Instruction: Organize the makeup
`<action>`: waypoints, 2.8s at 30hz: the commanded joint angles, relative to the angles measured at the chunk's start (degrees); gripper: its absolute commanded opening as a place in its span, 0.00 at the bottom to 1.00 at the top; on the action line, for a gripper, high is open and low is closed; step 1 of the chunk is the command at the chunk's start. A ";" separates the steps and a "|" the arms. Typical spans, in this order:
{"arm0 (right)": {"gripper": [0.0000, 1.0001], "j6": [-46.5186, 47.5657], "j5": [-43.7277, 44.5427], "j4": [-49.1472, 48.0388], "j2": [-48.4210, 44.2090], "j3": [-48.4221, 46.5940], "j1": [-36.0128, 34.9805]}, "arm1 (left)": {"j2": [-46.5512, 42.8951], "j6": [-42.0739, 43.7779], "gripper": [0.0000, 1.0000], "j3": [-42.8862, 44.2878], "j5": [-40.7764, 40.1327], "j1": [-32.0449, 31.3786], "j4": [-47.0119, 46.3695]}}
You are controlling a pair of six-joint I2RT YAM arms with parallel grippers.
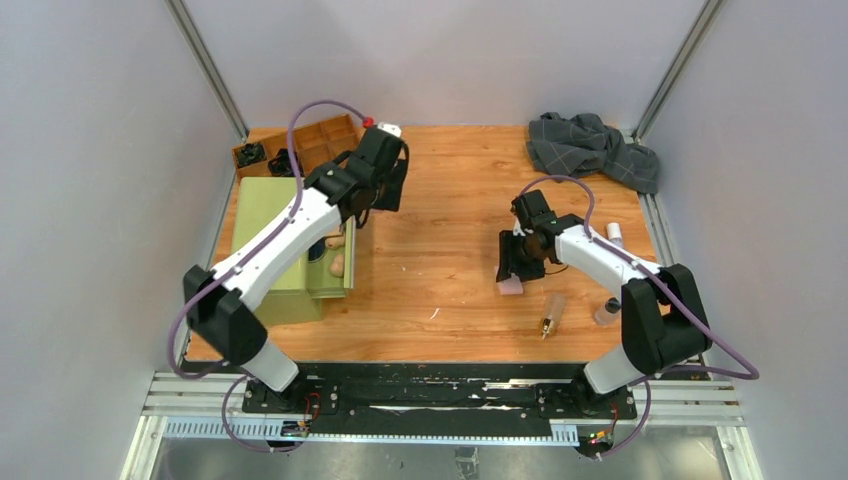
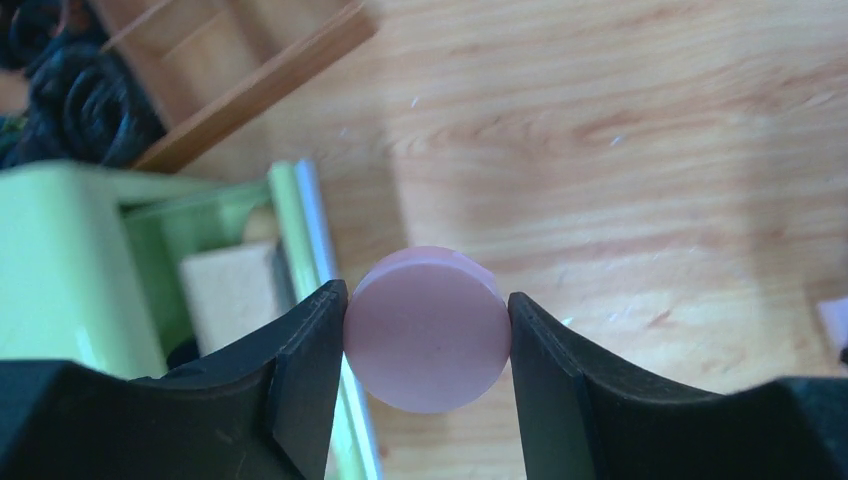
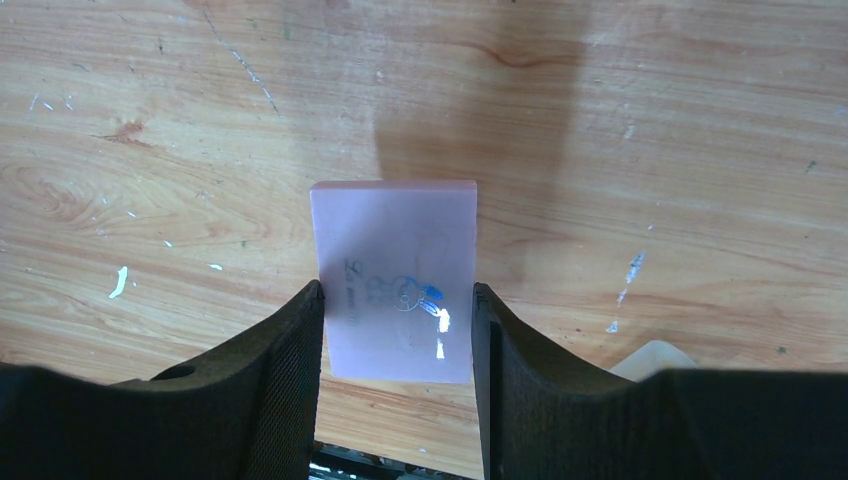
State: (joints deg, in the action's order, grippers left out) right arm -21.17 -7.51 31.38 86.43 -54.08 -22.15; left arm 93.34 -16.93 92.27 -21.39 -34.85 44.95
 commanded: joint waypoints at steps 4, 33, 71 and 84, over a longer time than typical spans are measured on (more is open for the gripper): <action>0.27 0.24 0.01 -0.73 1.11 -2.17 -2.99 | -14.36 -3.64 0.48 -16.16 -7.13 -0.04 5.68; 0.28 -0.78 -2.21 -0.99 -3.06 -8.51 -11.69 | -28.19 -11.18 0.93 -21.48 -16.51 0.13 13.06; 0.42 -2.05 -2.72 -1.87 40.36 -69.95 -37.92 | -43.95 -12.50 0.98 -6.65 -17.62 0.18 20.15; 0.55 -12.93 -3.29 -11.99 36.48 -60.76 -37.88 | -43.95 -12.78 0.98 -8.02 -17.83 0.19 20.25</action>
State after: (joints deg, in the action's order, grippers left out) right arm -29.61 -10.94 23.38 125.69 -117.82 -59.59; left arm 49.69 -29.02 85.03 -37.85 -34.83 65.43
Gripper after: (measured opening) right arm 0.510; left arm 0.980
